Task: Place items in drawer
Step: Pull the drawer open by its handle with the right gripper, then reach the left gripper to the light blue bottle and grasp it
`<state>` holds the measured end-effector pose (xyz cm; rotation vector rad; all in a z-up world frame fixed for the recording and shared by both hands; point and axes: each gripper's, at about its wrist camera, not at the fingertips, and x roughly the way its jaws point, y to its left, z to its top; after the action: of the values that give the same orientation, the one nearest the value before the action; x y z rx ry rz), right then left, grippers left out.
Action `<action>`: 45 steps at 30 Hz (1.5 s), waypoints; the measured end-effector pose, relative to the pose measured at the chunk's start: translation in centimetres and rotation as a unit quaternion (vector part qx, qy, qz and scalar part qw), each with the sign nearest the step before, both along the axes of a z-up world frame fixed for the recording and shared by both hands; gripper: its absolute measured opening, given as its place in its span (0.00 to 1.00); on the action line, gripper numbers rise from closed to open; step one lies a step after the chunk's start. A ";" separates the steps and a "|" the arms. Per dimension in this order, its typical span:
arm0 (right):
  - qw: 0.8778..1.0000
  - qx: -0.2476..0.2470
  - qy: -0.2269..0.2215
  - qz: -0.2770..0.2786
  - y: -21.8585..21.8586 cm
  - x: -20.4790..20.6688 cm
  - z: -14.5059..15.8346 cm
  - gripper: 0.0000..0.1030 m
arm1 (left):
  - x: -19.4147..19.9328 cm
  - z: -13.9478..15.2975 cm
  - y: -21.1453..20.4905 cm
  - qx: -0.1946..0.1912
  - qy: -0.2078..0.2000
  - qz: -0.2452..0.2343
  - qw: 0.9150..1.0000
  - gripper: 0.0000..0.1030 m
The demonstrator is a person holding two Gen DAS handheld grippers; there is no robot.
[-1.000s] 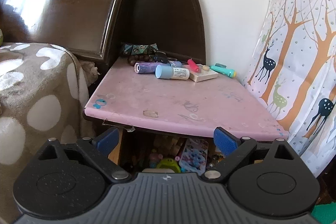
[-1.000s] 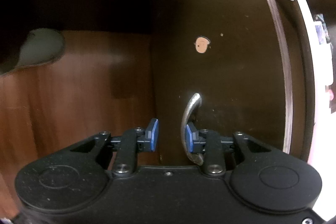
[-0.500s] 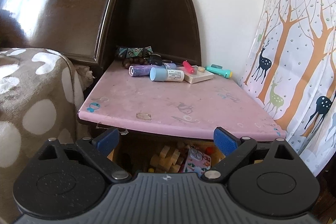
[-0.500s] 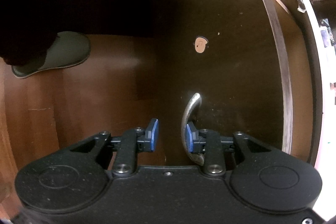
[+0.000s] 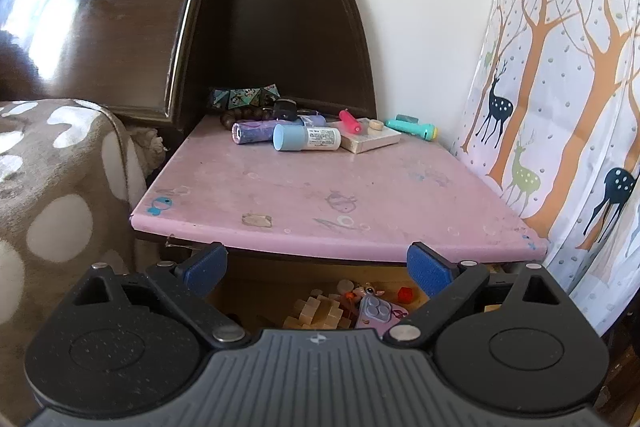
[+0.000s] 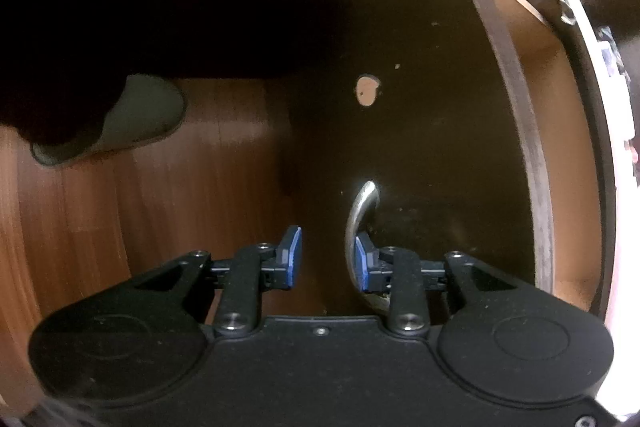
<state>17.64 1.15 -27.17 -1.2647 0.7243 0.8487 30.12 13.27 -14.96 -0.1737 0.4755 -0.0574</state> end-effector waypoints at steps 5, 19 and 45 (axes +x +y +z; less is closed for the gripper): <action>1.000 0.019 -0.008 -0.002 -0.3 0.6 0.4 0.29 | 0.8 -0.4 -1.2 0.016 0.011 -0.002 1.000 0.95; 0.998 0.055 -0.008 -0.002 -0.9 1.4 1.0 0.29 | 4.0 0.8 -3.9 -0.005 0.016 0.016 1.000 0.95; 0.997 0.065 0.004 0.032 -1.4 -1.3 -0.1 0.31 | 24.3 2.6 -6.5 0.248 0.067 -0.077 0.963 0.83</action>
<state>16.37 -0.27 -27.28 -1.1736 0.6277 0.9392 54.47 6.77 -12.41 0.3539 0.6238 -0.0765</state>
